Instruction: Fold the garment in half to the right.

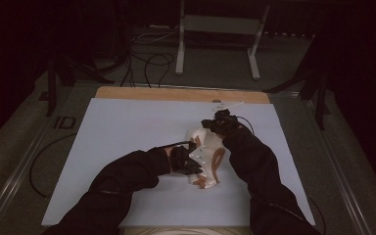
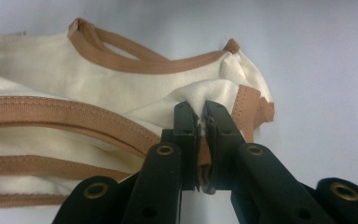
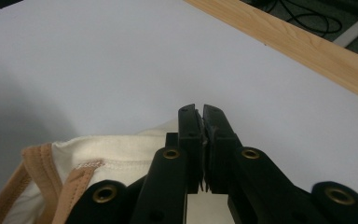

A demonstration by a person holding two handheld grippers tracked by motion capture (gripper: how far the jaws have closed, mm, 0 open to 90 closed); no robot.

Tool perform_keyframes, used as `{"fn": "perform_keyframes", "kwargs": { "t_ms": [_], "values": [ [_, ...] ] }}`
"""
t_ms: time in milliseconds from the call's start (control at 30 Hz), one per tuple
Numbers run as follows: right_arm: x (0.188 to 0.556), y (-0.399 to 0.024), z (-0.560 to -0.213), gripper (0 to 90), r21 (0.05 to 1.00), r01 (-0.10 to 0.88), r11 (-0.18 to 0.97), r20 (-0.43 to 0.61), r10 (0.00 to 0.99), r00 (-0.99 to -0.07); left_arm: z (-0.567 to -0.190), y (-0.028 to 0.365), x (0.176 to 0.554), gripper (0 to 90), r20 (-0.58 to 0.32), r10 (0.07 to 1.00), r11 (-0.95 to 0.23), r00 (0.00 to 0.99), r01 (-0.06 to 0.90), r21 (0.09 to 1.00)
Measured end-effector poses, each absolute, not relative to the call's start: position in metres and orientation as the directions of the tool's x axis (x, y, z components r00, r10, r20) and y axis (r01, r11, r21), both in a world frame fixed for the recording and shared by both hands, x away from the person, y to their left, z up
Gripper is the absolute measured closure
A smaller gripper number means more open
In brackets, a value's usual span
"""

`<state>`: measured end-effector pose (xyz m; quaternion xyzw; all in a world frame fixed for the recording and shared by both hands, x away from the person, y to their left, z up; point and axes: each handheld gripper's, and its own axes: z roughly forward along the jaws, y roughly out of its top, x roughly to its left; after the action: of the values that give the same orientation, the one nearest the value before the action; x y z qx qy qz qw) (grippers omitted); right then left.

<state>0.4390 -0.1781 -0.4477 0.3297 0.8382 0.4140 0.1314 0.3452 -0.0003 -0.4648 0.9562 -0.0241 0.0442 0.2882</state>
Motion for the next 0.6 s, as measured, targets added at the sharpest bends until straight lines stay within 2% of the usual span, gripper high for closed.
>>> {"fn": "perform_keyframes", "kwargs": {
  "t_ms": [200, 600],
  "values": [
    [0.440, -0.189, -0.453, 87.2, 0.793, 0.429, 0.433, 0.036, 0.669, -0.743, -0.464, -0.006, 0.348, 84.4, 0.081, -0.018, -0.830, 0.997, -0.060, 0.554],
    [0.447, -0.202, -0.468, 87.2, 0.780, 0.463, 0.420, 0.051, 0.696, -0.717, -0.466, -0.024, 0.350, 84.2, 0.055, -0.006, -0.834, 0.998, -0.035, 0.550]
  ]
}}
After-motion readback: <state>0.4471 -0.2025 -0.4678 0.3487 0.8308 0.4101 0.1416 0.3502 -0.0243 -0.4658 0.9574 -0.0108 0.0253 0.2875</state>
